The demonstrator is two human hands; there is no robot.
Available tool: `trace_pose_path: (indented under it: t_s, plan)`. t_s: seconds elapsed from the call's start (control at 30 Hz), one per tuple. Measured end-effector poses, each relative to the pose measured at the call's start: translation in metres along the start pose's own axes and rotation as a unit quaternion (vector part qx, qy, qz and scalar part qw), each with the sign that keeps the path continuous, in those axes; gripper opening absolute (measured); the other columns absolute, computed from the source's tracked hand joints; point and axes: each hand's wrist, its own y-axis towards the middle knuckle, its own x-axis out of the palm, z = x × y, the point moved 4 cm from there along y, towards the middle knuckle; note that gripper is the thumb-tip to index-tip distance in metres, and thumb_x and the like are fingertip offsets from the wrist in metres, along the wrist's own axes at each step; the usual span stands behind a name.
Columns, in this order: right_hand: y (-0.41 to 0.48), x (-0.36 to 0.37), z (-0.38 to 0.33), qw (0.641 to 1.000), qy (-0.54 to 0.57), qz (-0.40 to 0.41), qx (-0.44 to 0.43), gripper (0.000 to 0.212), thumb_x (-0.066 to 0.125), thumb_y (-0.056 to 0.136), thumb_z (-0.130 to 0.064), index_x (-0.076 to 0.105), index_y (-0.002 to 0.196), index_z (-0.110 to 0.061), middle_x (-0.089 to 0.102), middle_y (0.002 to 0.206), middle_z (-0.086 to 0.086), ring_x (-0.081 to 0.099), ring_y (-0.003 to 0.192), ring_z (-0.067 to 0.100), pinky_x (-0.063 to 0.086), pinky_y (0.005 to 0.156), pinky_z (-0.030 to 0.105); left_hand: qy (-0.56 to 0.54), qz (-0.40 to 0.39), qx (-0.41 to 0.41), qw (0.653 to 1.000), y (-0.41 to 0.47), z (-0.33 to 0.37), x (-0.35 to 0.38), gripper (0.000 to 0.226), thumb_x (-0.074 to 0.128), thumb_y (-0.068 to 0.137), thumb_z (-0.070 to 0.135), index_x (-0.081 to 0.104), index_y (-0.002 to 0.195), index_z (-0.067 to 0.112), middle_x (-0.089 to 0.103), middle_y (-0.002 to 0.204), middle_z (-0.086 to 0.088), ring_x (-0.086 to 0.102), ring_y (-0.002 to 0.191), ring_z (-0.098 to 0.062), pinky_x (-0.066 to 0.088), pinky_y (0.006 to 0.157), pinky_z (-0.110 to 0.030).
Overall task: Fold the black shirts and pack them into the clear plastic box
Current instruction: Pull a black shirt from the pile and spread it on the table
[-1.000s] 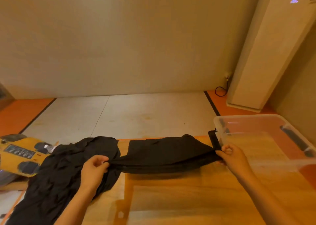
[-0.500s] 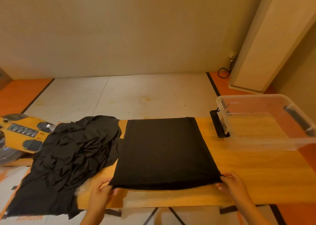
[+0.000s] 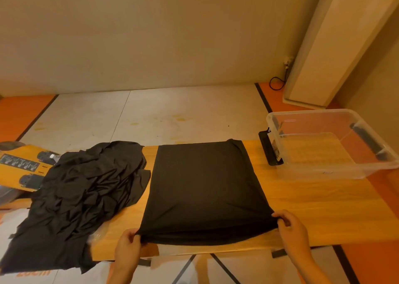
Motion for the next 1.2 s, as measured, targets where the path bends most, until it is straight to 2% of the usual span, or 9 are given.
trace_pose_path:
  t_s: [0.1,0.27,0.5,0.63,0.7,0.87,1.0,1.1,1.2]
  plan:
    - [0.004,0.000,-0.001,0.999,0.021,-0.007,0.026,0.021,0.061,0.089,0.002,0.065,0.089,-0.018,0.062,0.091,0.000,0.061,0.093,0.025,0.056,0.083,0.044,-0.054,-0.007,-0.023,0.998,0.004,0.007,0.006,0.013,0.047,0.097,0.005,0.055,0.108,0.005,0.064,0.099,-0.020,0.064,0.089,-0.034,0.054,0.086,-0.048]
    - [0.027,0.001,-0.025,0.997,0.057,-0.006,0.047,0.017,0.067,0.085,-0.002,0.064,0.084,-0.019,0.063,0.088,0.001,0.059,0.093,0.023,0.051,0.078,0.035,-0.181,-0.049,0.007,0.982,0.006,0.050,0.006,0.006,0.060,0.089,-0.005,0.055,0.089,-0.001,0.060,0.079,-0.021,0.063,0.077,-0.030,0.054,0.073,-0.034]
    - [0.080,-0.013,-0.123,0.993,0.112,0.037,-0.022,0.010,0.061,0.090,-0.006,0.060,0.091,-0.015,0.059,0.089,-0.003,0.057,0.086,0.015,0.051,0.081,0.035,-0.123,-0.160,0.078,0.976,0.021,0.135,0.002,0.009,0.061,0.087,-0.007,0.060,0.091,0.000,0.059,0.073,-0.012,0.062,0.072,-0.023,0.052,0.058,-0.020]
    - [0.110,-0.034,-0.176,0.981,0.164,0.094,-0.048,0.004,0.056,0.093,-0.009,0.056,0.097,-0.010,0.056,0.086,-0.005,0.055,0.086,0.017,0.050,0.075,0.033,-0.083,-0.131,0.146,0.977,0.038,0.184,-0.008,0.006,0.053,0.095,-0.002,0.059,0.094,-0.002,0.062,0.090,-0.019,0.065,0.090,-0.032,0.055,0.071,-0.029]
    - [0.118,-0.045,-0.190,0.975,0.180,0.121,-0.050,0.005,0.052,0.095,-0.010,0.054,0.100,-0.008,0.054,0.085,-0.002,0.054,0.085,0.018,0.046,0.066,0.027,-0.117,-0.117,0.143,0.976,0.044,0.201,-0.013,0.008,0.044,0.098,-0.002,0.051,0.096,0.001,0.058,0.093,-0.017,0.064,0.086,-0.029,0.057,0.071,-0.033]
    - [0.121,-0.053,-0.184,0.967,0.217,0.129,-0.021,0.010,0.049,0.097,-0.009,0.051,0.107,-0.010,0.057,0.102,0.009,0.060,0.084,0.019,0.047,0.059,0.023,-0.301,-0.197,0.102,0.928,0.037,0.223,-0.016,0.024,0.040,0.100,-0.001,0.060,0.108,0.008,0.066,0.095,-0.011,0.065,0.087,-0.020,0.057,0.070,-0.023]
    - [0.117,-0.052,-0.165,0.969,0.220,0.110,0.004,0.011,0.049,0.098,-0.006,0.052,0.108,-0.007,0.056,0.105,0.011,0.059,0.086,0.020,0.049,0.063,0.025,-0.350,-0.251,0.091,0.898,0.032,0.219,-0.011,0.018,0.050,0.096,0.007,0.064,0.106,0.008,0.068,0.092,-0.005,0.064,0.088,-0.015,0.055,0.077,-0.022]
    - [0.115,-0.052,-0.150,0.973,0.209,0.097,0.021,0.010,0.050,0.097,-0.007,0.054,0.107,-0.008,0.059,0.107,0.013,0.060,0.098,0.028,0.052,0.070,0.031,-0.314,-0.279,0.094,0.903,0.030,0.212,-0.010,0.016,0.060,0.087,0.014,0.064,0.099,0.006,0.066,0.085,-0.005,0.064,0.082,-0.014,0.051,0.081,-0.025]
    - [0.114,-0.057,-0.138,0.975,0.196,0.101,0.037,0.010,0.050,0.097,-0.007,0.053,0.106,-0.007,0.058,0.105,0.014,0.062,0.089,0.027,0.052,0.066,0.030,-0.156,-0.226,0.123,0.954,0.034,0.204,-0.019,0.013,0.063,0.086,-0.003,0.062,0.096,0.005,0.067,0.078,-0.010,0.068,0.072,-0.021,0.057,0.069,-0.027]
